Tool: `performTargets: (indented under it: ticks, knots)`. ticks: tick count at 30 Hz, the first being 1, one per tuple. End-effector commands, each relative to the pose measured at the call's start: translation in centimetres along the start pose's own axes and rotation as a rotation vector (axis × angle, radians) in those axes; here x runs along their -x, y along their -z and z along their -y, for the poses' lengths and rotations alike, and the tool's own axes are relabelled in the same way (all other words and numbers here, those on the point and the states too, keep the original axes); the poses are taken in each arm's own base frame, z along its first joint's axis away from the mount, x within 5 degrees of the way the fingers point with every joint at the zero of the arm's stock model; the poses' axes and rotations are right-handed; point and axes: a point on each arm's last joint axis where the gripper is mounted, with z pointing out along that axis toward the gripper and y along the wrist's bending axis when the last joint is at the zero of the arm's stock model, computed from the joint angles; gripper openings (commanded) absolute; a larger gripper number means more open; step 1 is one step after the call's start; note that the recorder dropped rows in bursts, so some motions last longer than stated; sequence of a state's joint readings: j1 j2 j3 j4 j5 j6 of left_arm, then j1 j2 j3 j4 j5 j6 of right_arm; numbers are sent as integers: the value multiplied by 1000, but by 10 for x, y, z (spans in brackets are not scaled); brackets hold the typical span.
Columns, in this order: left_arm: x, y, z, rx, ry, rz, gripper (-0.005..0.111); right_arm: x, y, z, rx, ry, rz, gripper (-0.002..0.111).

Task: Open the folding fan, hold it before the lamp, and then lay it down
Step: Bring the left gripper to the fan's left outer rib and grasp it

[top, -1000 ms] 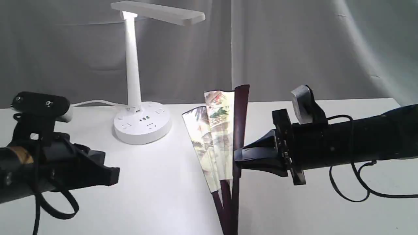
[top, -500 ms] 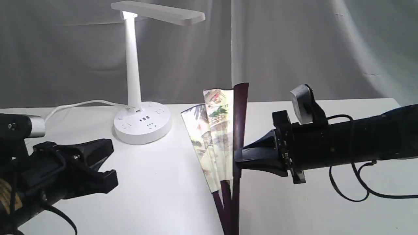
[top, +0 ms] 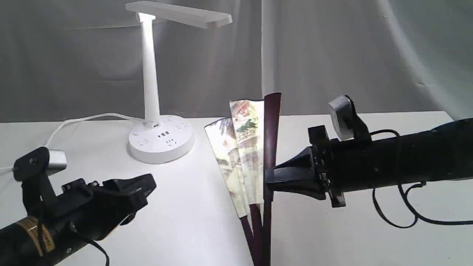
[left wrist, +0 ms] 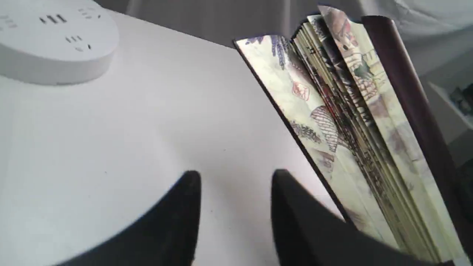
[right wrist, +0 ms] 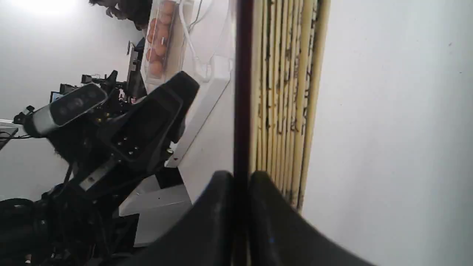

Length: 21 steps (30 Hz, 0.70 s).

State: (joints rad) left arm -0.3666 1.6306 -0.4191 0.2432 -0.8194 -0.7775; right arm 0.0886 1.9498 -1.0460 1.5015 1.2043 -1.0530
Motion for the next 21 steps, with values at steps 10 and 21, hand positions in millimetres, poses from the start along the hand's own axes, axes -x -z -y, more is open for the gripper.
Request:
performTargets:
  ticks: [10,21]
  knots:
    - [0,-52,7,-149,403,-70,61,1,4,-5,18,28,10,0]
    - [4,-99,9,-307,680,-91,61,0,4,-5,14,30,4,0]
